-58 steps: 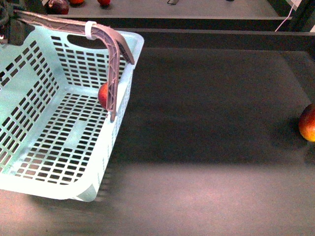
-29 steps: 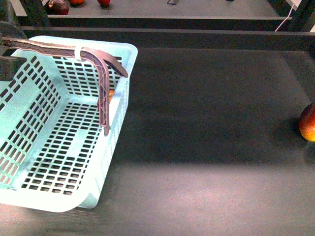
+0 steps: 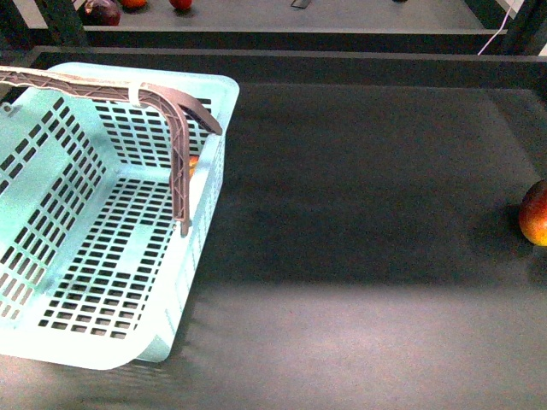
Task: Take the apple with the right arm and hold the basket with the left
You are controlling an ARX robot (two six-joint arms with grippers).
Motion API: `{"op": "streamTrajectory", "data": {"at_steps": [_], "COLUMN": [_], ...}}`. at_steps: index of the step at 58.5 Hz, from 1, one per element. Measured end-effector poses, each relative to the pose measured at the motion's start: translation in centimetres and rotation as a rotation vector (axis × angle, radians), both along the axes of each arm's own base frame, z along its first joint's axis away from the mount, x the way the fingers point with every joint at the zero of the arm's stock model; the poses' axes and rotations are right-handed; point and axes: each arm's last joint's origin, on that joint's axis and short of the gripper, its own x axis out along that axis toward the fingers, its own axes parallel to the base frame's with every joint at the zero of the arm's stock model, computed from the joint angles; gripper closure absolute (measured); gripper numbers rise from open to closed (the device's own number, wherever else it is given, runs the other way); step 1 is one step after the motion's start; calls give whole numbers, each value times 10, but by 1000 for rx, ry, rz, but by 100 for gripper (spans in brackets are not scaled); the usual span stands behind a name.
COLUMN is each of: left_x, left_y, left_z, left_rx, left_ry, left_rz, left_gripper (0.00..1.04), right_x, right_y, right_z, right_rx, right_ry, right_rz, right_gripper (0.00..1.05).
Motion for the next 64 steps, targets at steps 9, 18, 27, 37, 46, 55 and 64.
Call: {"op": "streamTrajectory", "data": {"at_steps": [9, 18, 27, 37, 46, 55, 64], "left_x": [-1, -19, -48, -74, -91, -103, -114], "left_y": [-1, 8, 23, 32, 39, 48, 49], "left_z": [1, -20, -17, -30, -35, -38, -49], "left_rx": [-4, 570, 1285, 1491, 1517, 1522, 1525], "left_ry": [-4, -305, -342, -282, -282, -272, -274], "left_rz": [-3, -370, -477, -538, -549, -538, -543], "left_gripper": [7, 33, 64, 100, 101, 101, 101], "right_x": [0, 0, 0, 0, 0, 0, 0], "right_y": [0, 0, 0, 0, 0, 0, 0], "right_z": [0, 0, 0, 0, 0, 0, 0], "right_rx": [0, 0, 0, 0, 0, 0, 0], "right_ry": [0, 0, 0, 0, 0, 0, 0], "right_rz": [0, 0, 0, 0, 0, 0, 0], "right_gripper": [9, 9, 9, 9, 9, 9, 9]}}
